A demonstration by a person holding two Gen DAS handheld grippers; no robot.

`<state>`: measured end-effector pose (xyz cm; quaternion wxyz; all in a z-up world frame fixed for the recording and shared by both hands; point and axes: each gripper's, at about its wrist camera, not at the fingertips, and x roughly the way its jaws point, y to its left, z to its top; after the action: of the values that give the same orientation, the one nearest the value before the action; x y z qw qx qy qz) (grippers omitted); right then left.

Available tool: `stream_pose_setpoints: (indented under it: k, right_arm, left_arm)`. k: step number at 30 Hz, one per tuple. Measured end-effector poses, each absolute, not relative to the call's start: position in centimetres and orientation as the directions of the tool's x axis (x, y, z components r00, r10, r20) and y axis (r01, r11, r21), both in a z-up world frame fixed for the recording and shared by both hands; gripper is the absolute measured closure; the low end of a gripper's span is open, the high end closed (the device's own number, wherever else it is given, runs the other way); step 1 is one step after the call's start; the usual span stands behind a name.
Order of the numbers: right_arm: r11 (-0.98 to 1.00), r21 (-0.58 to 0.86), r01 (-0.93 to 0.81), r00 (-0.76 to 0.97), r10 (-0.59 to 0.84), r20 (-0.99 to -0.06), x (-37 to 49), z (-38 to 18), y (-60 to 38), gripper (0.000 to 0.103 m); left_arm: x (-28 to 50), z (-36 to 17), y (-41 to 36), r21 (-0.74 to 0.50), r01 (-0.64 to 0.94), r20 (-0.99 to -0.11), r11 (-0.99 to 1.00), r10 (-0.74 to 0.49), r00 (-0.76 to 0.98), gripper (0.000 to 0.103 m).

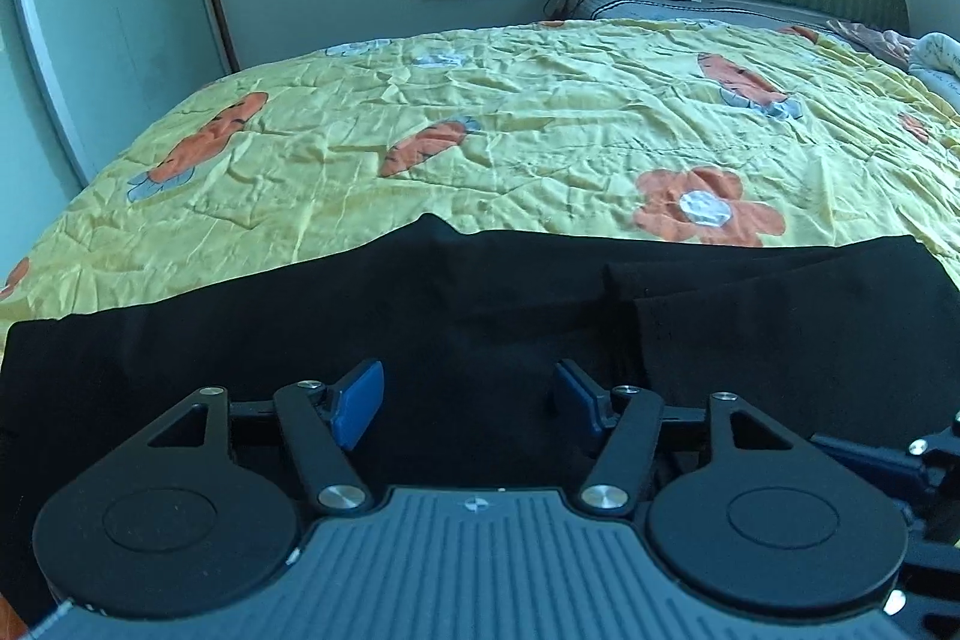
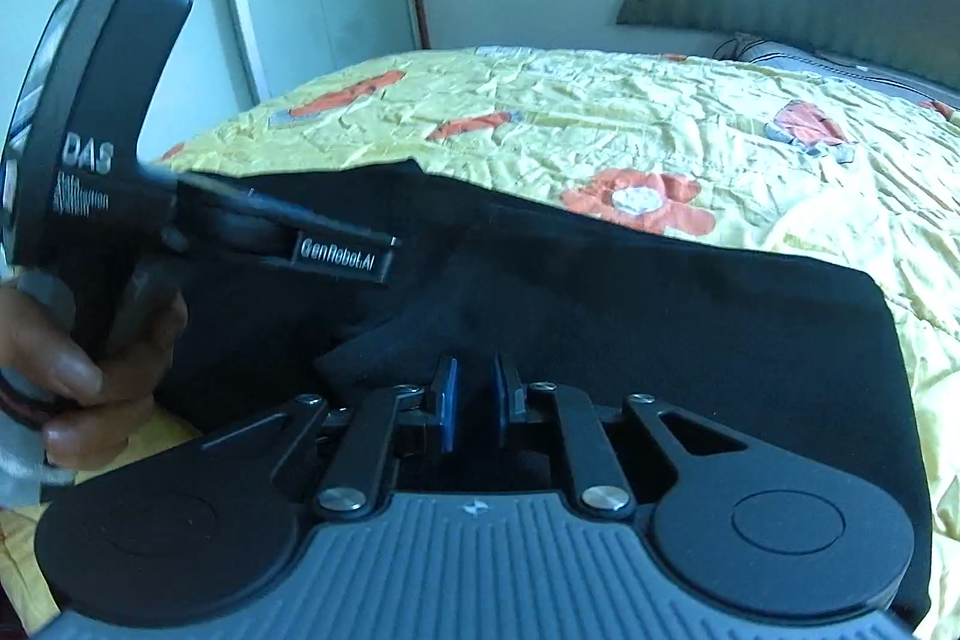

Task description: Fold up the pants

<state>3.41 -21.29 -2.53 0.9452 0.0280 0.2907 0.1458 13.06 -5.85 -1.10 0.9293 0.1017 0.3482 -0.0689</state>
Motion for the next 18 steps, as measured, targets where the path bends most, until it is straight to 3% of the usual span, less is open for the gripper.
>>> stream_pose_setpoints:
  k: [4,8,12,18]
  right_arm:
    - [0.967,0.147,-0.208,0.823,0.254,-0.509,2.6,-2.9,-21.7,0.063]
    - [0.975,0.142,-0.17,0.844,0.218,-0.49,2.2,-3.3,-22.1,0.062]
    - [0.983,0.124,-0.138,0.828,0.183,-0.531,2.5,-3.8,-22.2,0.062]
    - [0.988,0.093,-0.127,0.838,0.157,-0.522,2.1,-4.1,-21.8,0.056]
  left_arm:
    - [12.8,-1.0,-5.5,0.14,0.187,-0.659,0.972,-0.049,0.75,0.033]
    - [12.5,-1.0,-5.2,0.138,0.175,-0.659,0.975,-0.041,0.751,0.03]
    - [12.3,-1.0,-5.0,0.139,0.166,-0.658,0.976,-0.035,0.752,0.029]
    - [12.0,-1.2,-4.8,0.138,0.163,-0.658,0.977,-0.032,0.752,0.028]
